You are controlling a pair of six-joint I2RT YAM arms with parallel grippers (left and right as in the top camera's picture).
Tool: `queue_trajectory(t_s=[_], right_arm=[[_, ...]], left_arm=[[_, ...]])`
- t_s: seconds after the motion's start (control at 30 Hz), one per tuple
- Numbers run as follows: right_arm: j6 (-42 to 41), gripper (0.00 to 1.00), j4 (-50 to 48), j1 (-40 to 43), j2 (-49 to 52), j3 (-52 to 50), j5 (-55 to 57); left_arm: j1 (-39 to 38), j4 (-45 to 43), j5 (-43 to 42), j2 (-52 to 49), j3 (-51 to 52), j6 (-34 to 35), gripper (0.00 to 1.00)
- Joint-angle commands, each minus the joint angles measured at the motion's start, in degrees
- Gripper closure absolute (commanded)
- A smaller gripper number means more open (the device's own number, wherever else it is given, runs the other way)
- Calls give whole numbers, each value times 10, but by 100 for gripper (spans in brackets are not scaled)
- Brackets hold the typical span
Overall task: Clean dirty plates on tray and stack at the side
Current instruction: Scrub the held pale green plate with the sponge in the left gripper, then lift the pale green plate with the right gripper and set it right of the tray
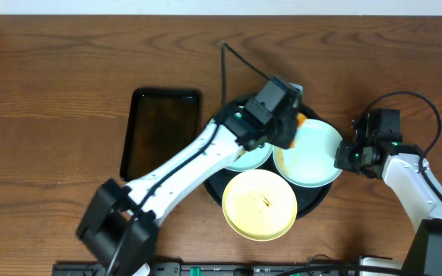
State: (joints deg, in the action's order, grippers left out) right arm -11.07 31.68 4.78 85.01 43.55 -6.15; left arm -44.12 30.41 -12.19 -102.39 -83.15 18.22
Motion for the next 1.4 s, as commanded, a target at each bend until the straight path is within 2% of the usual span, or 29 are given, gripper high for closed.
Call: queue_trajectory(t_s=[0.0, 0.23, 0.5, 0.63, 0.73, 1.0, 1.2, 1.27, 1.37], right_arm=[[-33, 99, 5, 1, 6, -5, 98], [-21, 99, 21, 1, -55, 22, 107], [27, 99, 20, -11, -170, 45, 139], [41, 99, 19, -53, -213, 45, 248], [57, 99, 14, -97, -230, 45, 334], [83, 99, -6, -272, -231, 45, 564], [164, 99, -54, -398, -210, 45, 698], [170, 99, -68, -416, -199, 45, 754], [181, 99, -87, -419, -186, 45, 759]], left_arm=[[29, 46, 80, 4, -2, 1, 92], [107, 127, 134, 31, -2, 0, 93], [214, 163, 133, 76, -2, -3, 92], [265, 173, 125, 92, -2, 1, 92], [301, 180, 84, 94, -2, 3, 93], [377, 192, 37, 93, 19, 5, 92], [393, 197, 36, 93, 19, 5, 93], [393, 197, 36, 93, 19, 5, 93], [393, 197, 36, 93, 19, 5, 93]])
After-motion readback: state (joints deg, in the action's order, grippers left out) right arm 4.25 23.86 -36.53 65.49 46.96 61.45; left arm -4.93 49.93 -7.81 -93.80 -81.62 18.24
